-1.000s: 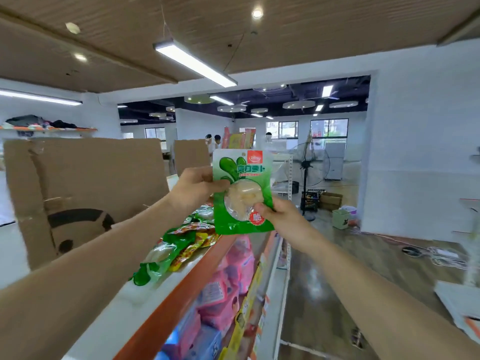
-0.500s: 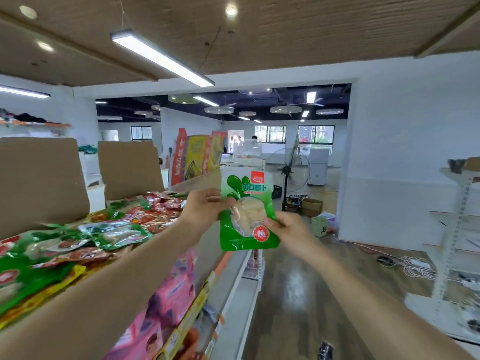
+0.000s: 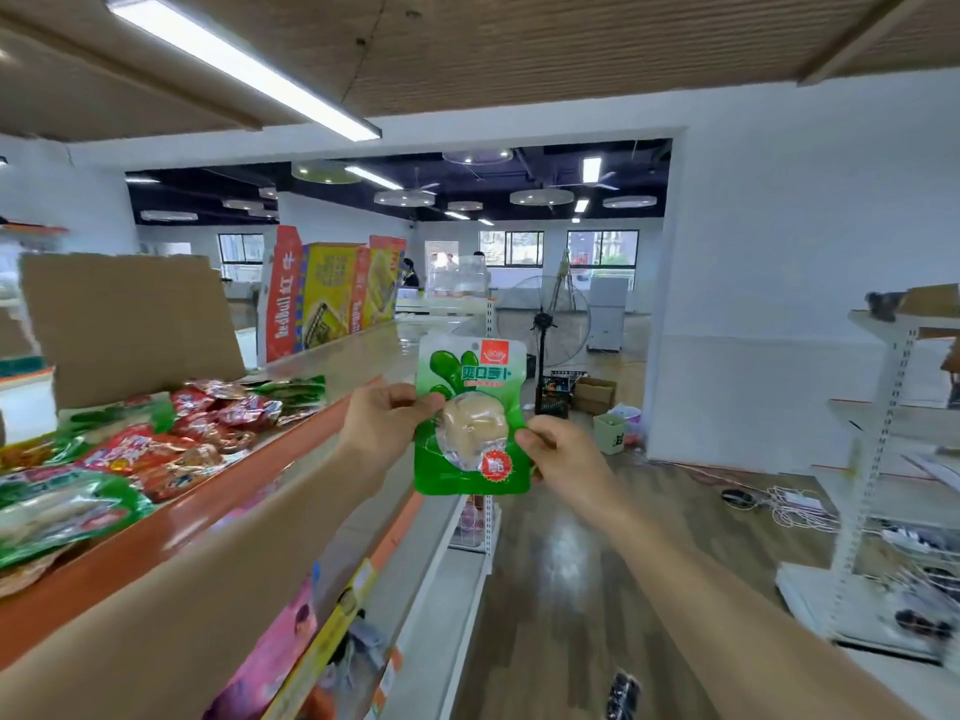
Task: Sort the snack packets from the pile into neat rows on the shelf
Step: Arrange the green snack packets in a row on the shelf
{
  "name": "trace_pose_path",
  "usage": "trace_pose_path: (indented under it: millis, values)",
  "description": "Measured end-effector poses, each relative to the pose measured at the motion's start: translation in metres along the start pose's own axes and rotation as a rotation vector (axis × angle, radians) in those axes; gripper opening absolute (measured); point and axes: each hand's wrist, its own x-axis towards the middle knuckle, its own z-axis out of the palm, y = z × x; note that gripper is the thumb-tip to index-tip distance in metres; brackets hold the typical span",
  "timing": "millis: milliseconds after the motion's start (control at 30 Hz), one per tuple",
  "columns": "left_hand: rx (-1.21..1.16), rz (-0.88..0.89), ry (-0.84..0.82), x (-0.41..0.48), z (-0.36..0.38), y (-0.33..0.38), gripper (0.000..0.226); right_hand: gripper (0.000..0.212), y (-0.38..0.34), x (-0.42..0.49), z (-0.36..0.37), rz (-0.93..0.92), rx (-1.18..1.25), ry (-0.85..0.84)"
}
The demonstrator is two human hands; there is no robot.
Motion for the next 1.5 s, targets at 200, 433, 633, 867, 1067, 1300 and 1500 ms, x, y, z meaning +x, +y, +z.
trace_pose_path:
  millis: [200, 433, 633, 867, 1067, 1300, 1500]
  values:
    - [-0.074, -0.008, -0.045, 0.074, 0.022, -0.032, 0.012, 0.031, 0.036, 0.072, 0.000, 0.016, -0.071, 0.053]
    - [-0.080, 0.029, -0.046, 0.176, 0.026, -0.043, 0.024, 0.033, 0.055, 0.173, 0.013, -0.011, -0.099, 0.073]
    - [-0.072, 0.018, -0.024, 0.233, 0.026, -0.067, 0.019, 0.039, 0.079, 0.233, 0.032, -0.029, -0.128, 0.084]
    - [-0.045, -0.013, 0.052, 0.292, 0.026, -0.097, 0.017, 0.027, 0.112, 0.294, 0.057, -0.068, -0.154, 0.038]
    - [0.050, 0.000, 0.124, 0.340, 0.037, -0.124, 0.021, 0.031, 0.159, 0.348, 0.073, -0.112, -0.066, -0.038]
    - [0.149, -0.023, 0.204, 0.411, 0.077, -0.139, 0.023, 0.023, 0.215, 0.437, 0.063, -0.161, -0.036, -0.085]
    - [0.307, 0.014, 0.239, 0.477, 0.113, -0.132, 0.027, 0.018, 0.249, 0.515, 0.037, -0.189, 0.038, -0.160]
